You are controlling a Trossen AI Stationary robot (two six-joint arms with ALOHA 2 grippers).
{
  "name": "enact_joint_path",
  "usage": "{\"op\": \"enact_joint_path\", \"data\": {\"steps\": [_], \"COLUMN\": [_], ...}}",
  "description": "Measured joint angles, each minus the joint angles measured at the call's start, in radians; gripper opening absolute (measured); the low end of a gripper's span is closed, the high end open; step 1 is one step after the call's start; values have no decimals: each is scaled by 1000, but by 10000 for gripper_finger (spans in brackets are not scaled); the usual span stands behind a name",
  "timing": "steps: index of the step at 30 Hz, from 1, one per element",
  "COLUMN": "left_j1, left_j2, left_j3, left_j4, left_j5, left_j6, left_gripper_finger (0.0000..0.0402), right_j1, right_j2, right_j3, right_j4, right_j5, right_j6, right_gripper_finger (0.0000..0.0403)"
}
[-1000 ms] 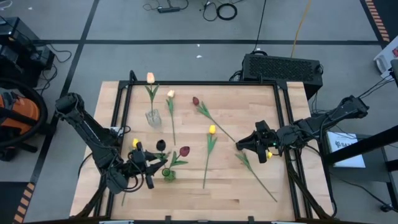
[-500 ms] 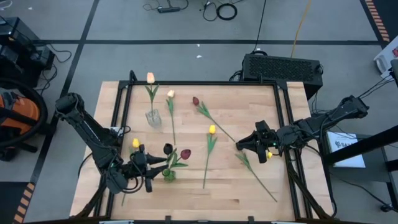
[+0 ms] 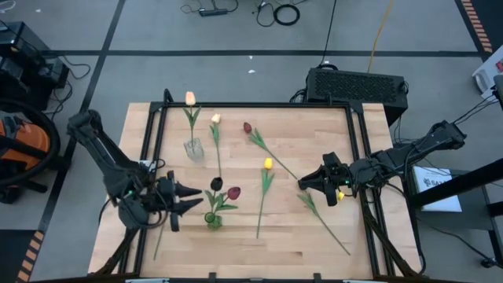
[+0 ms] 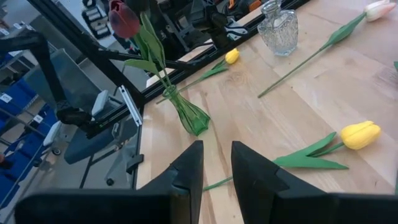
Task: Sort flowers into vase by color
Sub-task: Put the left yellow tulip into the transparent vase
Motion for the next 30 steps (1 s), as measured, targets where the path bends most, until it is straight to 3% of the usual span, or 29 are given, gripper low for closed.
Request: {"op": "enact_joint_path", "data": {"steps": [9,17,22,27,30], "left_j1": [14,155,232,281,300], "left_j2": [-117,-118,-107,-90,-72], "left_j3": [0,0,0,0,0], "left_j4": [-328,-712,-960,-1057,-1060], "left_j5": [59,486,702,884,935], "left_j6": [-321,-760,-1088,-1246,-1294], "left_gripper_finger": [136,136,136,136,136], "right_j1": [-2,-3,-14,-34,-35], "right_j2": [0,0,0,0,0], "right_j3": [0,0,0,0,0], "right_j4": [0,0,0,-1,0], "right_j5": [5,14,29,30,30], "right_j6": [-10,-33,-39,-44,-44], "right_gripper_finger": [75,75,75,75,75]}}
